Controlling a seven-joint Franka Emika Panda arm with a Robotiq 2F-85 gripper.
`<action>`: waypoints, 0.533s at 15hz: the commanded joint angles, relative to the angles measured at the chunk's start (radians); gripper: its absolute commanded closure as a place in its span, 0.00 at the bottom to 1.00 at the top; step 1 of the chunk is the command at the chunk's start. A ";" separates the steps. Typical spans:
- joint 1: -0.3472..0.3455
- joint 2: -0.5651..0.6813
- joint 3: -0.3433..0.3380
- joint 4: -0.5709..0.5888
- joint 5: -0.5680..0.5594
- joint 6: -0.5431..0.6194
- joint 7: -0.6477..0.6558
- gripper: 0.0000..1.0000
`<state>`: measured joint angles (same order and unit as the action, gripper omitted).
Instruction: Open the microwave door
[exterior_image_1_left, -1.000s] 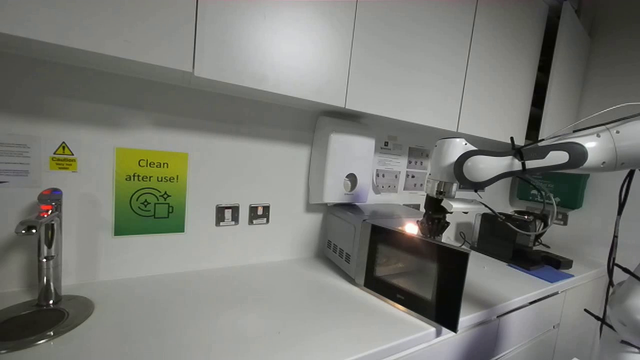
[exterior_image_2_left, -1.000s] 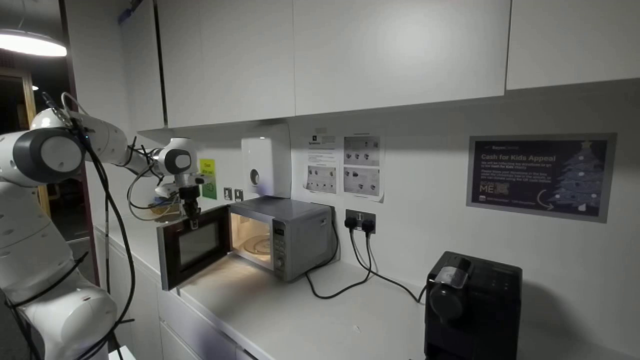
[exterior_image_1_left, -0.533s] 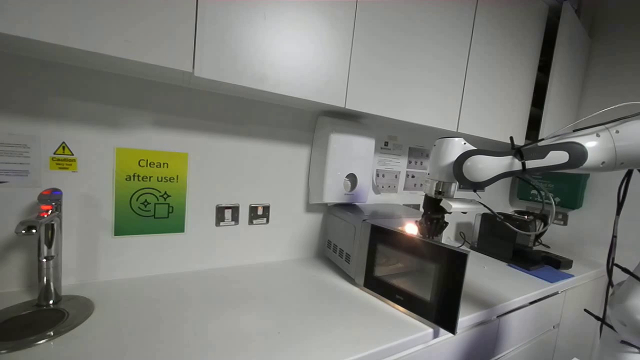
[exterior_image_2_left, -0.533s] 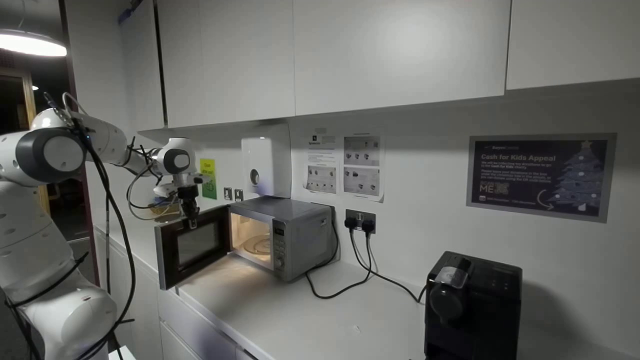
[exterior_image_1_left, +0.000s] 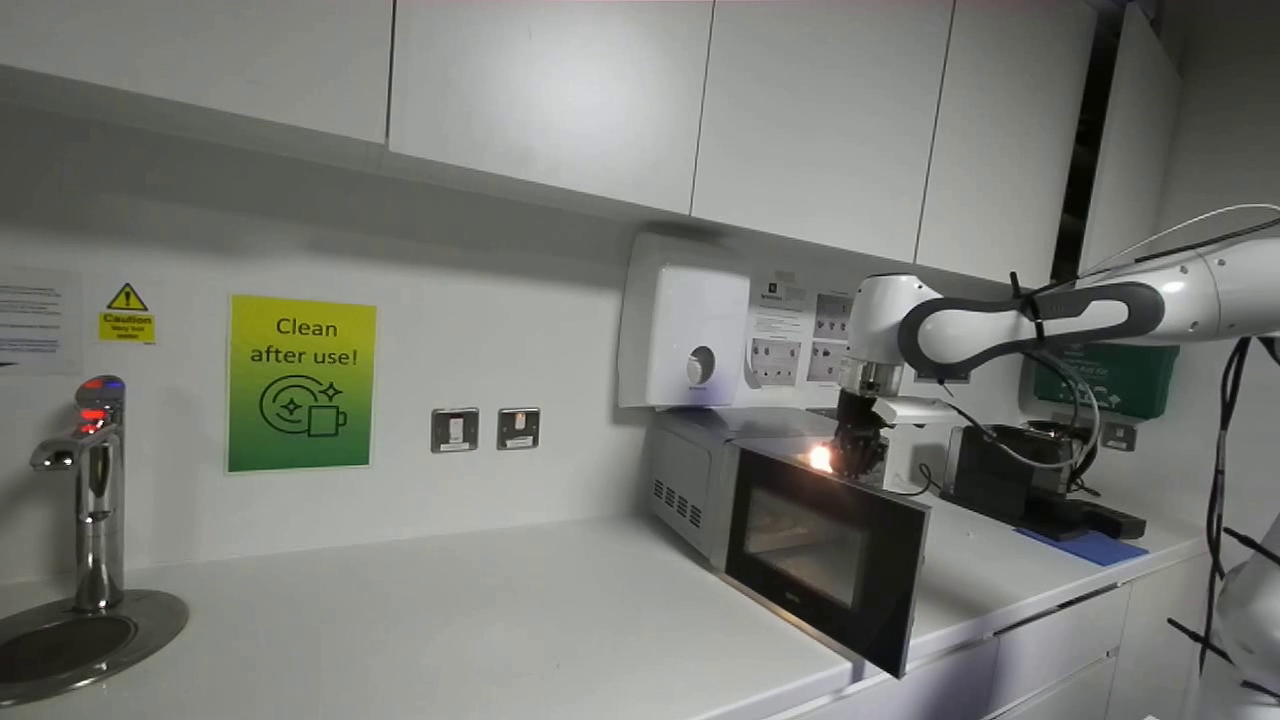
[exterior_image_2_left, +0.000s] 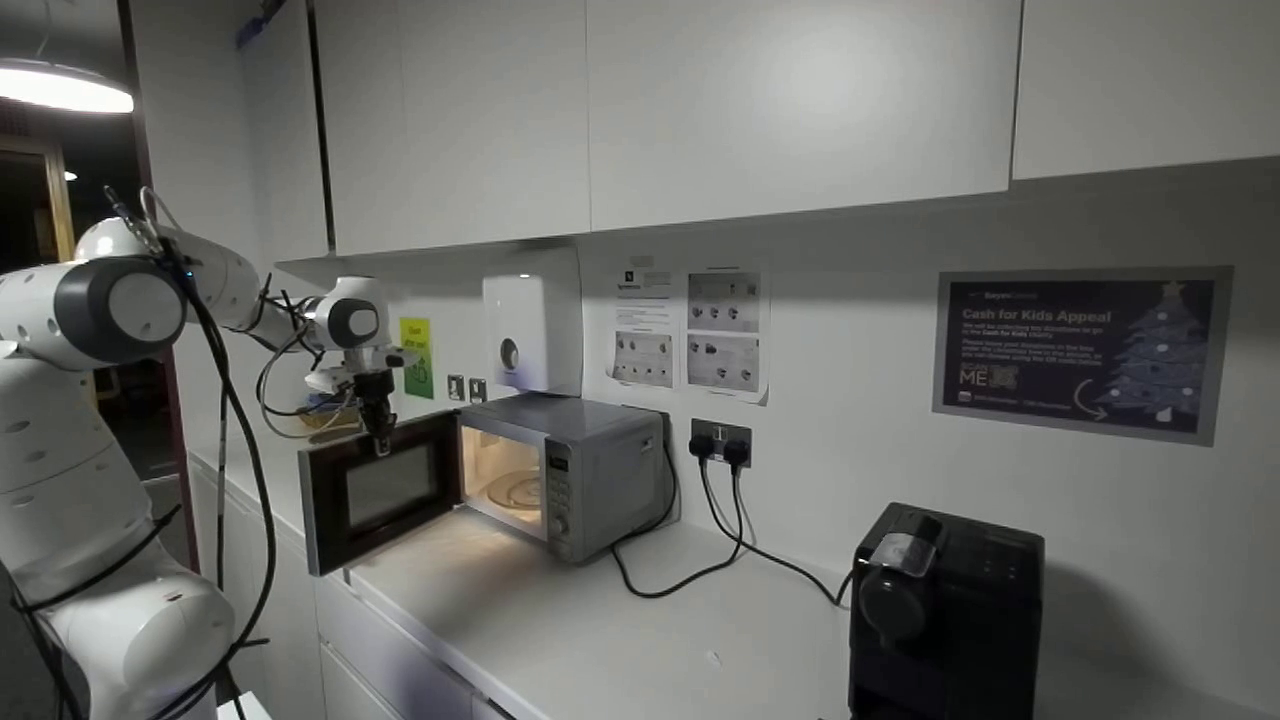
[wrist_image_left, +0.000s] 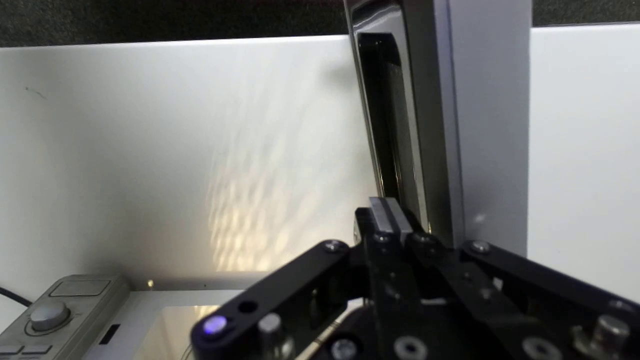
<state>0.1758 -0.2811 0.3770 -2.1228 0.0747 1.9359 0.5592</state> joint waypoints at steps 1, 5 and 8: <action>0.019 0.039 -0.001 0.048 -0.009 -0.023 0.020 1.00; 0.028 0.061 -0.001 0.069 -0.015 -0.018 0.020 1.00; 0.032 0.073 -0.001 0.083 -0.025 -0.016 0.021 1.00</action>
<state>0.1963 -0.2366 0.3778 -2.0824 0.0717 1.9359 0.5592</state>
